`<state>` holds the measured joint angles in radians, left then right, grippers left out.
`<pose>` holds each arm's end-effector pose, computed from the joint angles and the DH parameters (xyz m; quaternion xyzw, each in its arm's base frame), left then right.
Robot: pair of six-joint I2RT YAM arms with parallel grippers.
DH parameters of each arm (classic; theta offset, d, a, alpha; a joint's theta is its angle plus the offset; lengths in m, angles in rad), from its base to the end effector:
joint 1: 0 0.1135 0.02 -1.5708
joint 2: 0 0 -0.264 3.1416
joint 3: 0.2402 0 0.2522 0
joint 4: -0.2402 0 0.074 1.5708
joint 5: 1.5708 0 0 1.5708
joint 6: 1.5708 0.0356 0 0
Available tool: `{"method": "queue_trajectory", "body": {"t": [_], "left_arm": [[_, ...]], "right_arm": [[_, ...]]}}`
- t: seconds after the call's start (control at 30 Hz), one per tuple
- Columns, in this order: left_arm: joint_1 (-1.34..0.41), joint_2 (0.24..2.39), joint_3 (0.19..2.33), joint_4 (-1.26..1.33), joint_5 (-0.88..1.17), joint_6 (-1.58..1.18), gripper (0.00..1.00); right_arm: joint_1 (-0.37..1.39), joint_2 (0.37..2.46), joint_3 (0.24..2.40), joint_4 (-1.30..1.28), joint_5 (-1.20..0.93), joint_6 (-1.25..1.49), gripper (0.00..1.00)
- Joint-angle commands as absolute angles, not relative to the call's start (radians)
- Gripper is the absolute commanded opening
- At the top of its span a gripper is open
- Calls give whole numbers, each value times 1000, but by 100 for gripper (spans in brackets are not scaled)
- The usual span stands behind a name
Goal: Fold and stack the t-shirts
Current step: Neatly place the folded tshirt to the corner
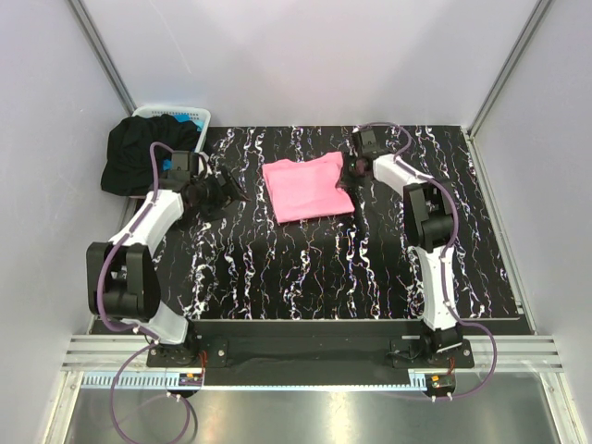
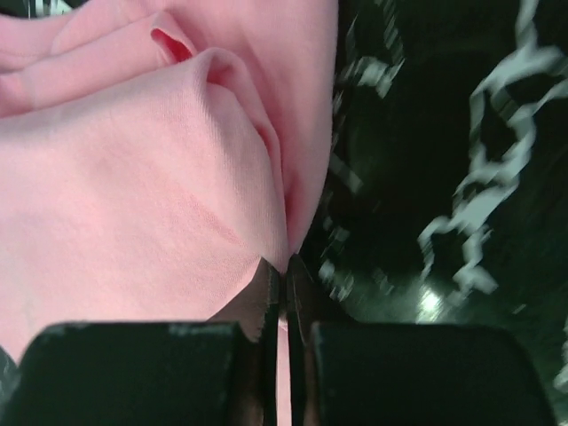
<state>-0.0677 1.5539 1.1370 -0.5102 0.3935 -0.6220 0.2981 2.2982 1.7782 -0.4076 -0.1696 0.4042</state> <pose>0.3263 -0.0358 0.2476 -0.1951 0.9118 -0.2794 0.2293 0.4794 0.1536 0.1537 0.0234 0.9454 0.1838 0.2681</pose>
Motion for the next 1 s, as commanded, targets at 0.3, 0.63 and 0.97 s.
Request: {"method": "queue_trajectory", "body": {"t": [0.3,0.63,0.97], "left_arm": [[-63,1428,1103,-568,336,-586,94],[-63,1476,1153,-574,338,-600,94],[-63,1532,1203,-574,357,-609,94]], "right_arm": [[143,2600,2336,-667,-5,269,0],[23,2684,2577,-744,64,279,0],[-61,2698,2666,-759,153,213,0]]}}
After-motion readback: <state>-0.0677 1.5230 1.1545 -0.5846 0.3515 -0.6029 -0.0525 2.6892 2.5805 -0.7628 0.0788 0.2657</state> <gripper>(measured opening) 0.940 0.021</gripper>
